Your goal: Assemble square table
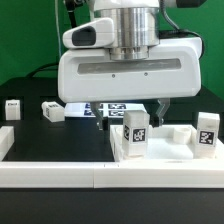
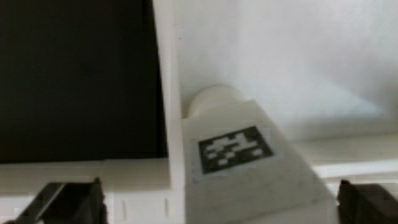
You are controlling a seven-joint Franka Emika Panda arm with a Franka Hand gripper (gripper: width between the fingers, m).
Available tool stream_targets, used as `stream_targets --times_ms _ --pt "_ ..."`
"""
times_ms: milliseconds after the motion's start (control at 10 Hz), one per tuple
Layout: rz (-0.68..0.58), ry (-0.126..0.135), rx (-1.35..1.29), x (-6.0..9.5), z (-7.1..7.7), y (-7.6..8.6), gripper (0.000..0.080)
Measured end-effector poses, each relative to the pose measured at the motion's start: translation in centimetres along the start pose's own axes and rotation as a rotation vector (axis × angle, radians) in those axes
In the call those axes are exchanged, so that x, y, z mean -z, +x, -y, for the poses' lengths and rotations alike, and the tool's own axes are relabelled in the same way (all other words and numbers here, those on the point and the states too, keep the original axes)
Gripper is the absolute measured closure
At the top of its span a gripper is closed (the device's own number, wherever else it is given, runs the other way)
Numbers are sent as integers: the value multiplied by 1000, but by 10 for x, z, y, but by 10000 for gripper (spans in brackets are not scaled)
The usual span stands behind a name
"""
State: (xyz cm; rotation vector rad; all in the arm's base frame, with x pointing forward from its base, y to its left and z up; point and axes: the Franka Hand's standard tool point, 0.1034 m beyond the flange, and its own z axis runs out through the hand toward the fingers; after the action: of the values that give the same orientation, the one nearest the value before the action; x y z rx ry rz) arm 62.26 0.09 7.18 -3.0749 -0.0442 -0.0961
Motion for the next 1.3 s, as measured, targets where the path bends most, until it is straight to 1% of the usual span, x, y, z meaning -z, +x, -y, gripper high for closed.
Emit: stream_targets --times_ms 200,300,500,600,700,900,1000,1100,1300 --pt "0 3 -36 -1 7 1 151" --pt "0 3 -42 -1 6 1 151" --pt "1 3 -78 -2 6 1 408" --pt "1 3 -145 -2 6 1 408" --pt "1 4 -234 -2 5 1 511" --pt "1 6 -398 -2 5 1 511" --pt "1 5 -529 -2 5 1 511" --pt "2 12 -634 -2 4 1 511" --pt "-3 50 -1014 -2 3 2 511"
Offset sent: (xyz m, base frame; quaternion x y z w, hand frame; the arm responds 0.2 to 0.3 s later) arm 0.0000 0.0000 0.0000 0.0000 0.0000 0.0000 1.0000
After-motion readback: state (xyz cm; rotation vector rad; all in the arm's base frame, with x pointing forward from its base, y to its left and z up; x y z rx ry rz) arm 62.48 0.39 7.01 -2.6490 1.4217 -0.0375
